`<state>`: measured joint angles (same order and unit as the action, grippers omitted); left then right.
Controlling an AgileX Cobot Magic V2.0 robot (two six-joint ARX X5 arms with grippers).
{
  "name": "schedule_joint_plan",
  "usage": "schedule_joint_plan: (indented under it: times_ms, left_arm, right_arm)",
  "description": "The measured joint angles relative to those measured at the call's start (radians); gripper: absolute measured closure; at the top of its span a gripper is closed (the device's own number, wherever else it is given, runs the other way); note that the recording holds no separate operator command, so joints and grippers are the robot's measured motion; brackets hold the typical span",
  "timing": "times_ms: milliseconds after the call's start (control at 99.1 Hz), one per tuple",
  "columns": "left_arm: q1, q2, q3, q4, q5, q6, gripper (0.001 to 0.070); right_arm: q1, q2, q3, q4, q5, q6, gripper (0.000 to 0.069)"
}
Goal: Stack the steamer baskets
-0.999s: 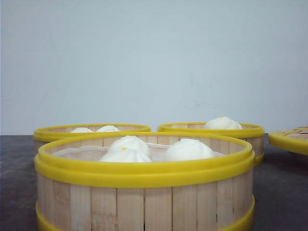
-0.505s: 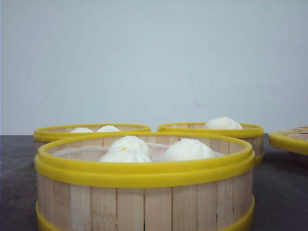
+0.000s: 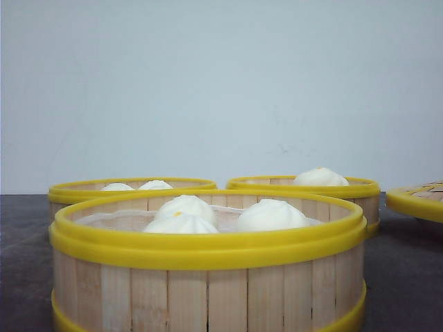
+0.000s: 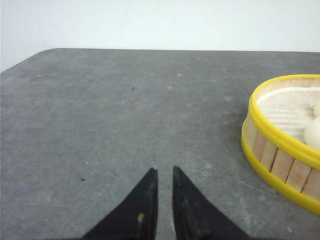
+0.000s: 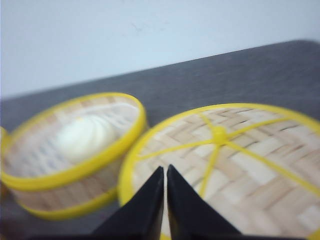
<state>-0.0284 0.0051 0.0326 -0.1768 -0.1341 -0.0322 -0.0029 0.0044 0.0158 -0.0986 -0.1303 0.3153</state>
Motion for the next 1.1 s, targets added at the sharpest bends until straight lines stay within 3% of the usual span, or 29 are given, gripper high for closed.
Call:
schedule_joint_plan:
  times_ms: [162, 313, 535, 666, 767, 1019, 1100]
  left_arm:
    - [0.000, 0.000, 0.000, 0.000, 0.002, -0.194, 0.0683]
    - [0.000, 0.000, 0.000, 0.001, 0.007, -0.328, 0.0683]
    - [0.000, 0.013, 0.034, 0.016, 0.047, -0.407, 0.0685]
    - [0.000, 0.074, 0.169, 0.018, 0.047, -0.422, 0.0685]
    - [0.000, 0.156, 0.304, 0.016, 0.050, -0.408, 0.0685]
    - [0.000, 0.422, 0.673, -0.151, 0.059, -0.238, 0.0679]
    - [0.000, 0.484, 0.747, -0.180, 0.062, -0.202, 0.0600]
  right_arm:
    - [0.000, 0.000, 0.000, 0.004, -0.001, 0.111, 0.0685]
    - [0.000, 0.000, 0.000, 0.037, 0.000, 0.196, 0.0685]
    - [0.000, 0.043, 0.038, 0.034, 0.012, 0.370, 0.0685]
    - [0.000, 0.134, 0.180, 0.032, 0.025, 0.386, 0.0685]
    - [0.000, 0.243, 0.334, 0.021, 0.025, 0.332, 0.0685]
    - [0.000, 0.571, 0.739, -0.226, 0.024, 0.023, 0.0685]
    - [0.003, 0.629, 0.806, -0.271, 0.020, -0.045, 0.0632]
